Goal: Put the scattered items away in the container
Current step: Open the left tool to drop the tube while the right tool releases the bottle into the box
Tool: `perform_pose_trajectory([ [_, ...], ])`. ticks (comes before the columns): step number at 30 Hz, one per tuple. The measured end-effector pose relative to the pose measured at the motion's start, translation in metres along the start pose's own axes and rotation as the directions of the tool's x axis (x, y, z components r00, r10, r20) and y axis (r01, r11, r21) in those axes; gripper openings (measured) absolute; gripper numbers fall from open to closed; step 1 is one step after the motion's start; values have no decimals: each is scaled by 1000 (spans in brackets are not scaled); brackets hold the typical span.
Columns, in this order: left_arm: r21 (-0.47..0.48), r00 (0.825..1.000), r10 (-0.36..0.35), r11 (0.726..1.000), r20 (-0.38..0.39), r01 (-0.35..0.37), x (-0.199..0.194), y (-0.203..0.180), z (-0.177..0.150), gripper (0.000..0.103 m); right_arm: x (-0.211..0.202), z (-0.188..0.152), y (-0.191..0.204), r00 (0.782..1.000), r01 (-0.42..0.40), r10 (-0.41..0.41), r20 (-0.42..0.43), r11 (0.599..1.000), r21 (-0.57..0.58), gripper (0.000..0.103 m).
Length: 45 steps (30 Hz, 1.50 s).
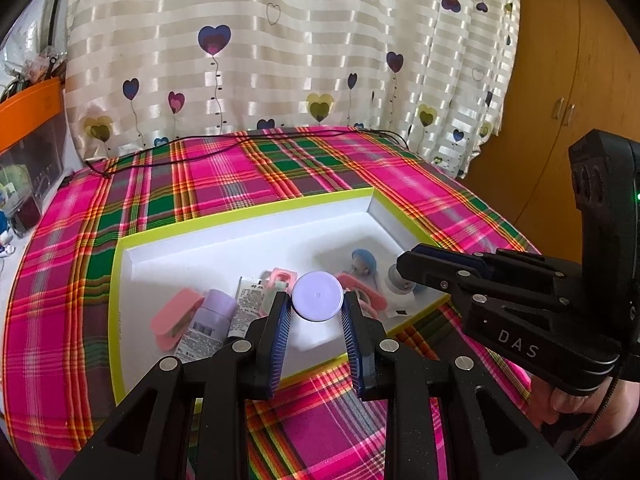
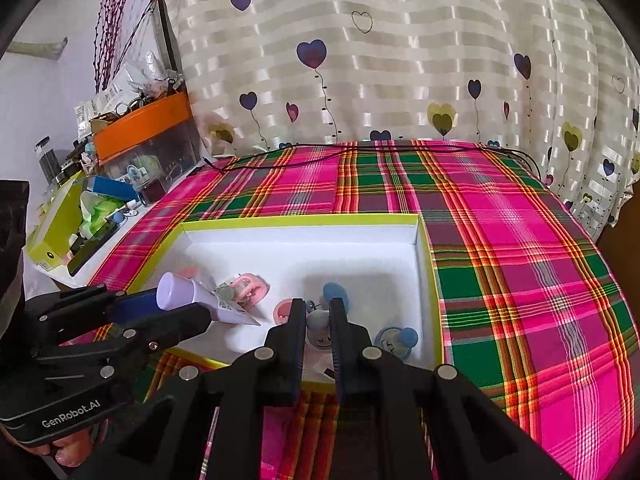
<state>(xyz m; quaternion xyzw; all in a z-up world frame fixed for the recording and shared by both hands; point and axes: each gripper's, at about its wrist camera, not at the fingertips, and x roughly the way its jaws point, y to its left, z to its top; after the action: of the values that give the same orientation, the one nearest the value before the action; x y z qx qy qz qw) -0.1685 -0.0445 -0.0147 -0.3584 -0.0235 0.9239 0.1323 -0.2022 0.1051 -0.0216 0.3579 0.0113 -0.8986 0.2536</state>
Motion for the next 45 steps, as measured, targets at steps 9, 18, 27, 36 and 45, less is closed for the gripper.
perform_pose_trajectory([
  [9,26,1000,-17,1000,-1,17,2,-6,1,27,8,1,-3,1000,0,0,-13,1000,0,12],
  [18,27,1000,-7,1000,-26,8,12,-6,-1,27,17,0,-4,999,-4,4,-35,1000,1,13],
  [27,26,998,0,1000,-55,2,20,-5,-3,28,20,0,-5,999,2,-1,-47,1000,7,13],
  [36,37,999,1,999,-44,1,18,-7,-3,28,15,-1,-3,1000,7,-7,-31,1000,-1,23],
  [45,26,1000,2,1000,-12,-2,12,-3,0,28,7,-1,-2,1000,8,-8,-11,1000,7,25],
])
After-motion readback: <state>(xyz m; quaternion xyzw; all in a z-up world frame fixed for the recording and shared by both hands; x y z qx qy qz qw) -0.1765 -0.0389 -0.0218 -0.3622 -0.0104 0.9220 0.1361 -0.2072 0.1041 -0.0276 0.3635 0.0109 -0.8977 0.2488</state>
